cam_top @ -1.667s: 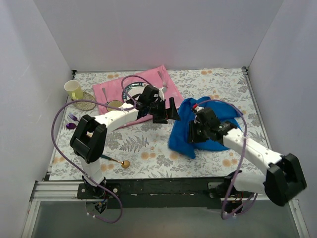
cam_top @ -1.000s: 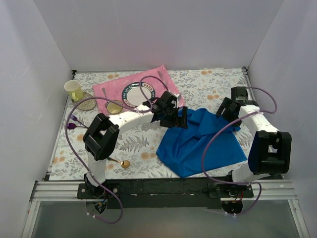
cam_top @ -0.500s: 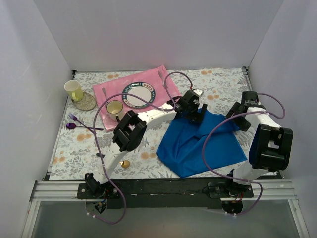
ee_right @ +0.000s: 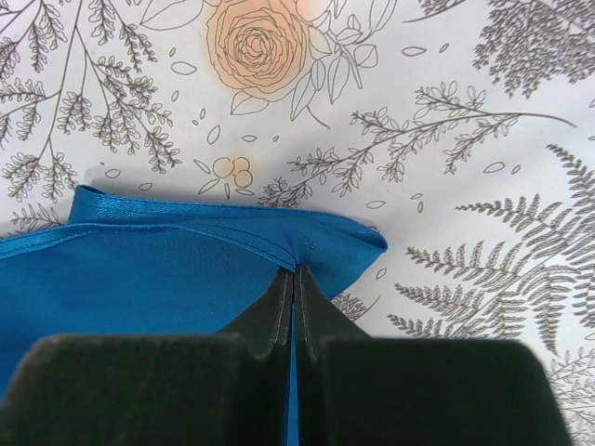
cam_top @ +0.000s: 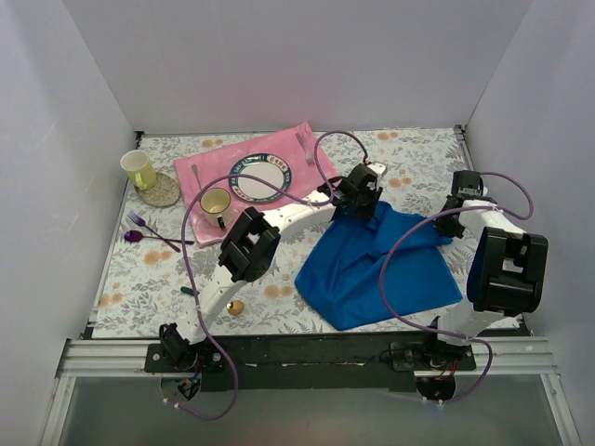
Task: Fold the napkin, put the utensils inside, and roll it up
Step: Flatten the napkin out
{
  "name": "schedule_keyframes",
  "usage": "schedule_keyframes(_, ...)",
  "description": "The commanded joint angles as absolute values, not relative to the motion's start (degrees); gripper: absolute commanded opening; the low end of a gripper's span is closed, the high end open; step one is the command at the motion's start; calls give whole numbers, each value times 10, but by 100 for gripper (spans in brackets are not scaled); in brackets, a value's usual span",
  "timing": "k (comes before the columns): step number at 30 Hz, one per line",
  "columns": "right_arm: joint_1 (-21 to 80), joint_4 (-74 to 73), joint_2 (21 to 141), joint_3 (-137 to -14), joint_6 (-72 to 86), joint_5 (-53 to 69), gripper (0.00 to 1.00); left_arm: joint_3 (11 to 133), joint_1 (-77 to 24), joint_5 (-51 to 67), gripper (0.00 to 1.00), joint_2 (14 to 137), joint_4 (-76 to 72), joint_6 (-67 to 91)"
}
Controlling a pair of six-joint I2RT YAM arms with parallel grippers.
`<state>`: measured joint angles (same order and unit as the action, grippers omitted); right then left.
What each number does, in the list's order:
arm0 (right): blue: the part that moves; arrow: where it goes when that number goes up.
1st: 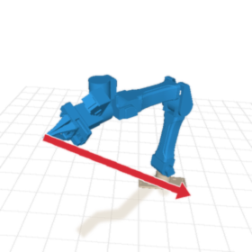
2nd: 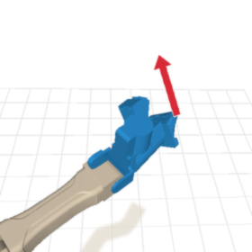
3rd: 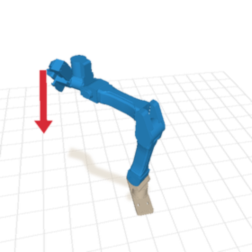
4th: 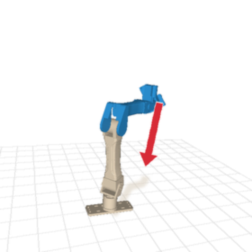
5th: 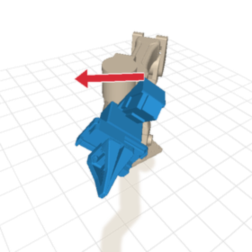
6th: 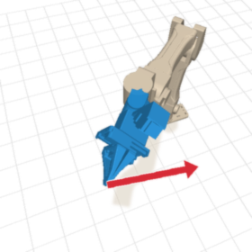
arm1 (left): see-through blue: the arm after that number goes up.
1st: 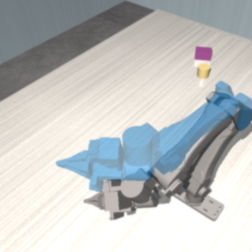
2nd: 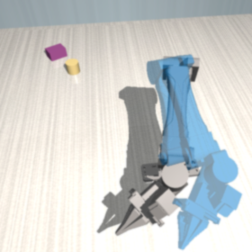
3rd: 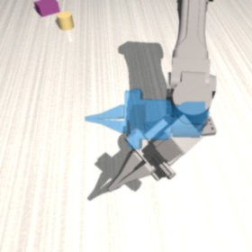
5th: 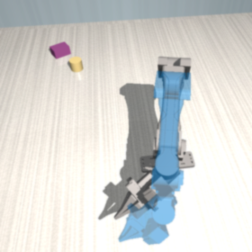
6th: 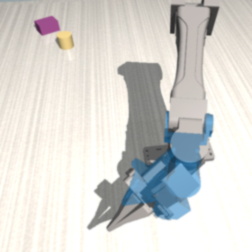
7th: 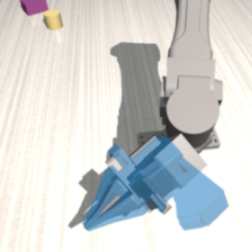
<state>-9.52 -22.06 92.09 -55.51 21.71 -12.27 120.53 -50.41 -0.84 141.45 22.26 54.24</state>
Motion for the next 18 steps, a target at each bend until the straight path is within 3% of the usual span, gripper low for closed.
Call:
schedule_keyframes(1, -78, -220, 885, -589, 201, -164, 1, 1235, -504, -10, 14, 1360, 216, 532)
schedule_keyframes(2, -72, -234, 859, -593, 201, -170, 1, 1235, -504, -14, 0, 1350, 219, 537)
schedule_keyframes(10, 50, -327, 649, -605, 234, -260, 1, 1207, -504, -1, 0, 1224, 252, 573)
schedule_keyframes(15, 62, -374, 496, -658, 191, -281, 1, 1166, -506, 79, 0, 1125, 256, 551)
schedule_keyframes(18, 62, -388, 433, -727, 144, -269, 1, 1167, -517, 53, 0, 1060, 267, 534)
